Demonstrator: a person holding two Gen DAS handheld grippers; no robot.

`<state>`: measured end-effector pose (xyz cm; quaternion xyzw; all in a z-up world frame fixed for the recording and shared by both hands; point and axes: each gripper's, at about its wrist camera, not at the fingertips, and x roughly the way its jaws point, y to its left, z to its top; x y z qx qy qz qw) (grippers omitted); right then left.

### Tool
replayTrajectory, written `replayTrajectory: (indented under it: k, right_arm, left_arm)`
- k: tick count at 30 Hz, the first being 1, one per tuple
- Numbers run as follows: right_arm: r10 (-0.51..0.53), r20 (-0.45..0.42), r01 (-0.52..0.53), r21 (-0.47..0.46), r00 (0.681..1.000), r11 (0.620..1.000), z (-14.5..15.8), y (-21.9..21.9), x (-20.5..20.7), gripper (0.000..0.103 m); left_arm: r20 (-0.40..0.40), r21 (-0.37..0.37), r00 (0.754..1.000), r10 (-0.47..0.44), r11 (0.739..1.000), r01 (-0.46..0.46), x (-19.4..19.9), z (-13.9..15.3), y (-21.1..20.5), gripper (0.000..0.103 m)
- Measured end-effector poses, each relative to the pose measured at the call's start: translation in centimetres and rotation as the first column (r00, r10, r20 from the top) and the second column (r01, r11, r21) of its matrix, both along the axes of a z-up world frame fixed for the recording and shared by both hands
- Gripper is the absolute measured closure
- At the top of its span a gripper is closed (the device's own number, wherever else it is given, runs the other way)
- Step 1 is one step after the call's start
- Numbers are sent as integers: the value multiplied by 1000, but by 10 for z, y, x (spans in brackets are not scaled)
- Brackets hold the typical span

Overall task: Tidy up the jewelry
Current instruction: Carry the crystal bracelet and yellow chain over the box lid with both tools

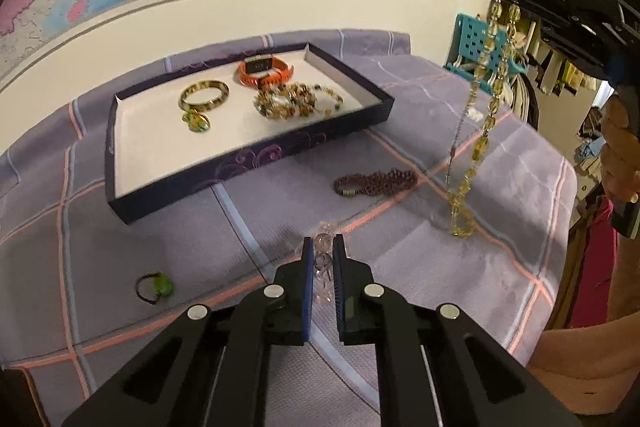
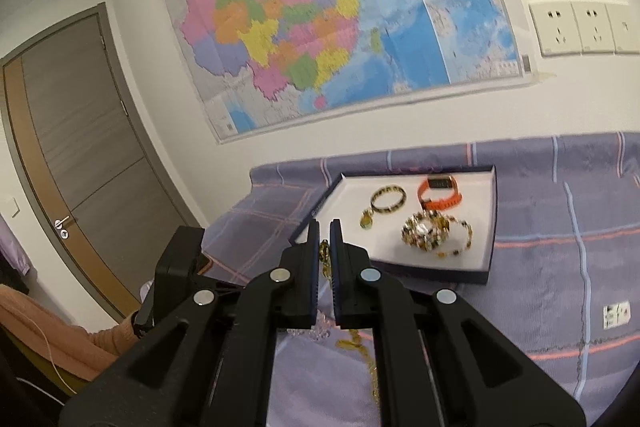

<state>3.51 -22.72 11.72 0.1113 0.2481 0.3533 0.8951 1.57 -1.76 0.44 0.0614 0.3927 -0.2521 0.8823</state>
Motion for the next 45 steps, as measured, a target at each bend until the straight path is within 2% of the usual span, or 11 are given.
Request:
replayTrajectory:
  k: [7,19,31,45]
  right_arm:
    - [-3,70,2,19,998,1000,32,2,2,97]
    - [-13,113,10,22,993,1000,62,9,32,97]
    - [-18,91,15,32,996,999,63,21,79,97]
    - [-10,4,10,16,1000,1000,28,38,131,97]
  left_arm:
    - [60,-54,998,1,999,2,3,34,14,95]
    - [144,-42,989,39,999,-33,30,73,24,95]
    - [121,-18,990,75,997,-74,75,68,21,95]
    - [56,10,992,114,993,-115,113,40,17,95]
